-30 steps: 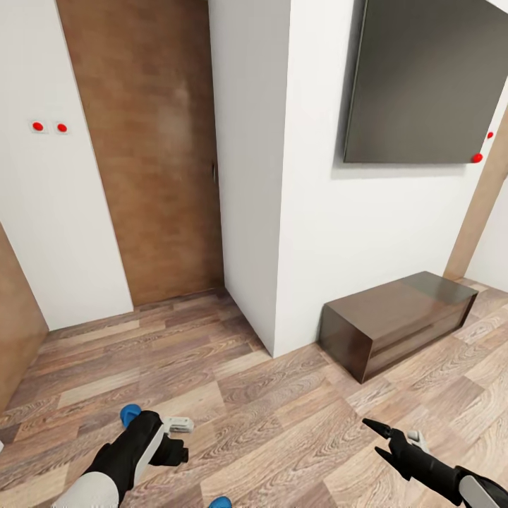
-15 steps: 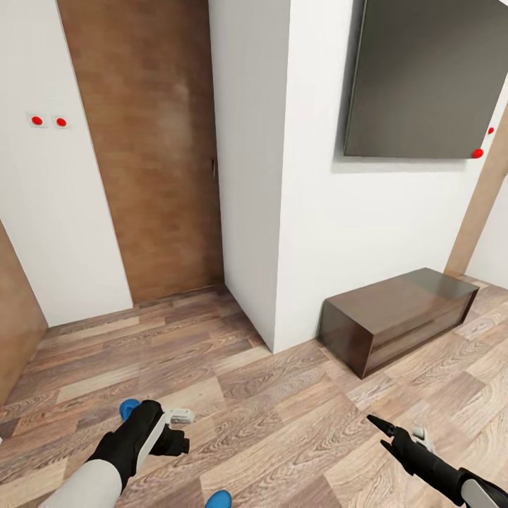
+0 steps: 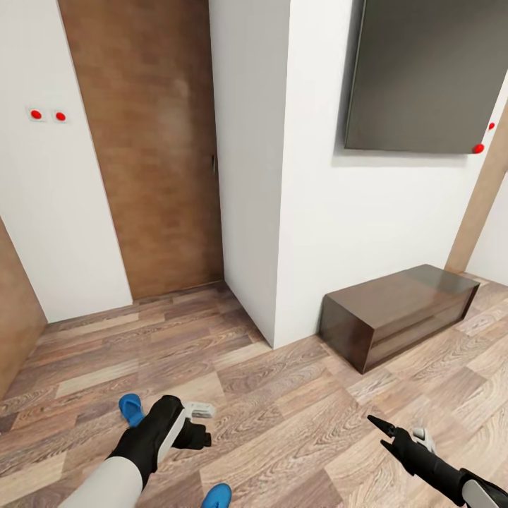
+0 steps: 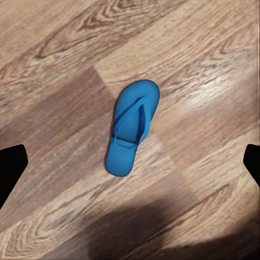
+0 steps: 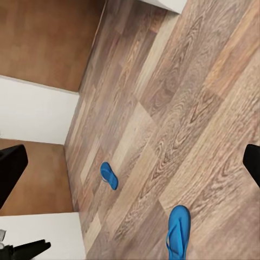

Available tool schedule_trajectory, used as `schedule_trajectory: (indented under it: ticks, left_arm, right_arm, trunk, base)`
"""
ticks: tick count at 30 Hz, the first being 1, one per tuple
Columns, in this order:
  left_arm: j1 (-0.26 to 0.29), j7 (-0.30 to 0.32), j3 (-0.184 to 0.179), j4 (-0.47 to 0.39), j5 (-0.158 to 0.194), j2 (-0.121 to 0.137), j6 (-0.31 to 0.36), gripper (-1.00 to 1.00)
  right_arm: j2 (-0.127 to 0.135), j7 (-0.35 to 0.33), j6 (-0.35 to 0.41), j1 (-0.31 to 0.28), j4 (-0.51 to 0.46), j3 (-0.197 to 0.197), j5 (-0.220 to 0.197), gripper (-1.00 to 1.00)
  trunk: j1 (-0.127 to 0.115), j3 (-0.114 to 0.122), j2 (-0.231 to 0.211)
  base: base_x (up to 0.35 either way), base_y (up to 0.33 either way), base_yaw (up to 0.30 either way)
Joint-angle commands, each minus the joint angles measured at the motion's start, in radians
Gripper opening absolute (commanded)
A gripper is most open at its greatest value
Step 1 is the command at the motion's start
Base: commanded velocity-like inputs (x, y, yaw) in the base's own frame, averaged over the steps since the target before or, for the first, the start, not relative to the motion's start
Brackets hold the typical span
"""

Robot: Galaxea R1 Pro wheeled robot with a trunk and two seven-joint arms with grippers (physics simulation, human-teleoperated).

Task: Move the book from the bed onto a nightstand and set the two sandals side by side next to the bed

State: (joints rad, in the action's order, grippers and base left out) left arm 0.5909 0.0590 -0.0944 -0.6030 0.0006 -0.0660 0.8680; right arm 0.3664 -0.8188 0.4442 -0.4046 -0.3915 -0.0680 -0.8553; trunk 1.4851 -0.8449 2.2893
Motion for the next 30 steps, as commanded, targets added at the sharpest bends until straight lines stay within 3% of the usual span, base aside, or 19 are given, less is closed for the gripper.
schedule_trajectory:
  ticks: [1,5,8,13,17,30]
  left_arm:
    - [0.001,0.002,-0.003,-0.002,-0.002,-0.005,0.004,1.0]
    - [0.001,0.002,-0.012,-0.002,-0.004,-0.019,0.004,1.0]
    - [0.001,0.002,-0.038,-0.002,-0.005,-0.02,0.005,1.0]
    - [0.001,0.003,-0.102,0.0,-0.005,-0.002,0.006,1.0]
    - [0.001,0.003,-0.133,0.003,-0.002,0.016,0.005,1.0]
    - [0.001,0.007,-0.156,0.009,0.002,0.035,-0.001,1.0]
  right_arm:
    - [0.0,-0.002,0.011,-0.001,0.0,-0.002,-0.006,1.0]
    - [-0.001,-0.006,0.014,0.0,0.0,0.001,-0.007,1.0]
    - [-0.004,-0.007,0.012,-0.001,0.0,0.001,-0.008,1.0]
    - [-0.005,-0.009,0.013,-0.001,0.001,0.002,-0.008,1.0]
    - [-0.004,-0.009,0.014,0.0,0.002,0.002,-0.007,1.0]
    - [-0.003,-0.011,0.015,0.0,0.002,0.002,-0.006,1.0]
  trunk:
    - [0.004,-0.004,0.008]
    - [0.019,-0.017,0.036]
    - [0.031,-0.026,0.057]
    - [0.05,-0.042,0.092]
    - [0.065,-0.054,0.12]
    - [0.115,-0.095,0.211]
  base:
    - [0.0,0.0,0.0]
    - [0.0,0.0,0.0]
    - [0.0,0.0,0.0]
    - [0.0,0.0,0.0]
    - [0.0,0.0,0.0]
    - [0.0,0.0,-0.055]
